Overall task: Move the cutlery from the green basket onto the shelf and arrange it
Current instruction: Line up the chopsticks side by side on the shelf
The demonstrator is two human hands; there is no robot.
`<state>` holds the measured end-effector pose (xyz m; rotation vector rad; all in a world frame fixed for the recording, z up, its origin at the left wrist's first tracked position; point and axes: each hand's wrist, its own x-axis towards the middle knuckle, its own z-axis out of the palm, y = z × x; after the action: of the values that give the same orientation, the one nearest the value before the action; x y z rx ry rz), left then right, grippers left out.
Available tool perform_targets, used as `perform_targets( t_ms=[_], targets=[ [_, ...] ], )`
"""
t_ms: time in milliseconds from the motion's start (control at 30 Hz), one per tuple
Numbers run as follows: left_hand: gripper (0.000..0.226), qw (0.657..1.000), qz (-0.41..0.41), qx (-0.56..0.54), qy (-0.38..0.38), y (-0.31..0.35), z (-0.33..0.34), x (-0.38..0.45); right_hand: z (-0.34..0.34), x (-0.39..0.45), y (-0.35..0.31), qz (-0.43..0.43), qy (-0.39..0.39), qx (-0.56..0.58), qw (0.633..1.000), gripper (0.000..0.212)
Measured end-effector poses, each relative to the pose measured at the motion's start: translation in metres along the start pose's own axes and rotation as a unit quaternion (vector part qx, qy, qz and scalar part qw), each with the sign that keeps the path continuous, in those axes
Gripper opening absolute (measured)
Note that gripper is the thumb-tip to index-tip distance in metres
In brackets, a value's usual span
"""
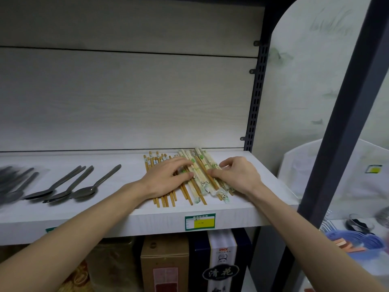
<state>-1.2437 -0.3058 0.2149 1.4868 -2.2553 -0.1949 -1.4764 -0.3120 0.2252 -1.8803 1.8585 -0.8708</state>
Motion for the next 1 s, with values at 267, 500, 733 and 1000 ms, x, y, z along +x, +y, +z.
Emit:
perform_targets(
  t_ms=[267, 500, 733, 1000],
  targets=[
    [0.046, 1.000, -0.001, -0.029, -0.003, 0.000, 0.000, 0.004, -0.004, -0.002, -0.004, 0.005, -0.029, 0.031, 0.999, 0.020],
    [0.047, 0.999, 0.006, -0.042, 0.011, -0.002, 0.000, -0.002, -0.005, -0.003, 0.002, 0.031, -0.031, 0.163, 0.986, 0.012],
    [0.041, 0.998, 0.033, -0.044, 0.040, -0.003, 0.000, -0.005, -0.006, -0.004, 0.006, 0.028, 0.065, 0.094, 0.993, 0.019],
    [0.032, 0.995, 0.028, -0.053, 0.079, -0.019, -0.008, -0.014, -0.004, -0.007, 0.001, 0.039, 0.093, -0.005, 0.995, 0.040]
  ],
)
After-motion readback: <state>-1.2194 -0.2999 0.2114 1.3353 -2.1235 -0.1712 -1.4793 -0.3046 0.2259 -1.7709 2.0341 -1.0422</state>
